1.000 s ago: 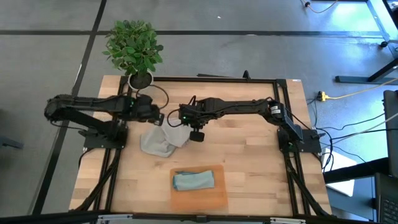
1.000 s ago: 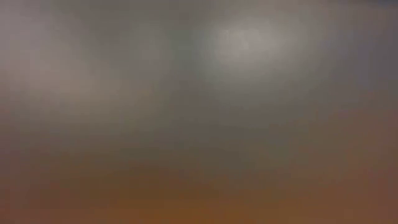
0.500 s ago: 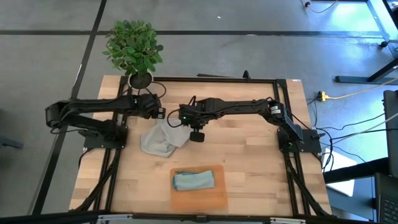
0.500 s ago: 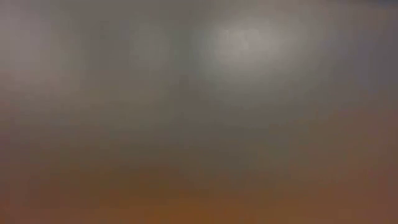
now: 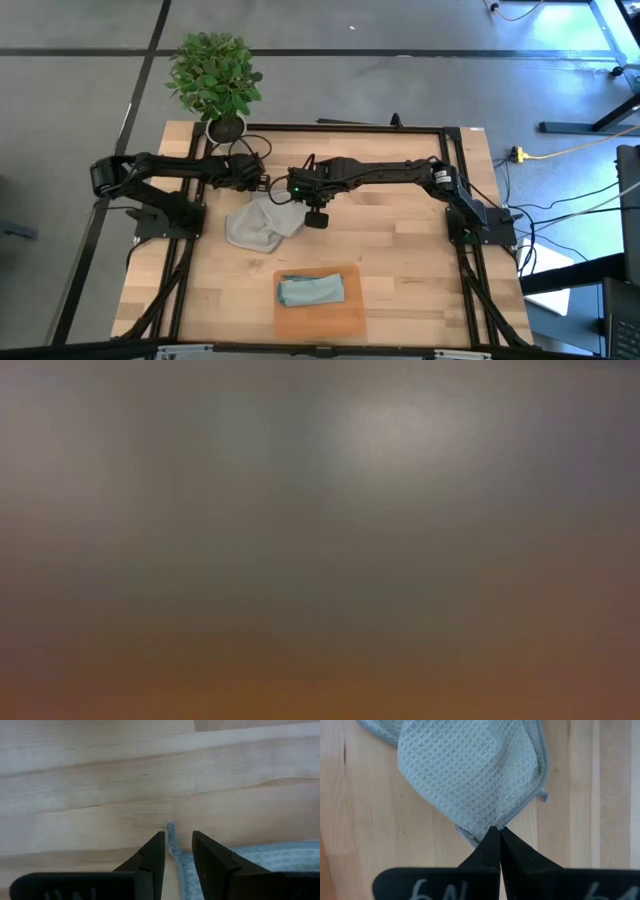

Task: Roll microfiber towels into tight, uniform cylinder then place into a basket
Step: Fold the gray towel

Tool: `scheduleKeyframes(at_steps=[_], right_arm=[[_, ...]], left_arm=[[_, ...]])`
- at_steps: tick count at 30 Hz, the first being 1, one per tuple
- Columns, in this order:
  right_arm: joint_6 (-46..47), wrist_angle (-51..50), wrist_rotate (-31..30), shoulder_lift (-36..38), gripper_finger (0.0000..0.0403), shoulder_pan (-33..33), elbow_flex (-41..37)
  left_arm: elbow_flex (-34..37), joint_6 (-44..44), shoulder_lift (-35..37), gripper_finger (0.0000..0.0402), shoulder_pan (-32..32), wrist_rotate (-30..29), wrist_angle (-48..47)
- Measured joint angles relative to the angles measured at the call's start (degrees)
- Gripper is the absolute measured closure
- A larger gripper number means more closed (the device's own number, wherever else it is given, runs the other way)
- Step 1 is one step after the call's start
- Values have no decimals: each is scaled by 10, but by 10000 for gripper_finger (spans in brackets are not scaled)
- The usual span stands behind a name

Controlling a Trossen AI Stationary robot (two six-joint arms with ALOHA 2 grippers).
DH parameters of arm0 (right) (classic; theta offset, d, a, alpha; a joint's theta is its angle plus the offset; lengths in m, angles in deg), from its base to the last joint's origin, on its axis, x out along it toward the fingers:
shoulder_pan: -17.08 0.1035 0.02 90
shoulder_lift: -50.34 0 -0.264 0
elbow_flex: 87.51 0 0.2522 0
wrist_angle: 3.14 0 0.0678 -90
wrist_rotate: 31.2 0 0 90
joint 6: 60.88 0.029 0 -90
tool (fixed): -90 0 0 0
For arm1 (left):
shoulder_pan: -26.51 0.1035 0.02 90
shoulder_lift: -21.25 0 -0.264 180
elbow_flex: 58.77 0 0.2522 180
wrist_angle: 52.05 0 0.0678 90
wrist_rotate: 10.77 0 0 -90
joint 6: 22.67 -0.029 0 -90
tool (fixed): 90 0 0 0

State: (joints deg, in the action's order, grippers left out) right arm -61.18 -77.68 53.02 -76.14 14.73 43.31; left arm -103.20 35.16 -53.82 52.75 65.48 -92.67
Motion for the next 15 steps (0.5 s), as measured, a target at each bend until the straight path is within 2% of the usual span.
scheduleKeyframes(at_steps=[4, 10, 12, 15], right_arm=[[0, 1, 0, 0, 403, 0, 0], [0, 1, 0, 0, 403, 0, 0], [0, 1, 0, 0, 403, 0, 0], [-3, 1, 0, 0, 403, -1, 0]], left_arm=[[0, -2, -31, 312, 0, -1, 11], [-3, -54, -58, 317, 0, -6, 7], [-3, -73, -59, 332, 0, -7, 7], [-3, -99, -59, 379, 0, -9, 8]])
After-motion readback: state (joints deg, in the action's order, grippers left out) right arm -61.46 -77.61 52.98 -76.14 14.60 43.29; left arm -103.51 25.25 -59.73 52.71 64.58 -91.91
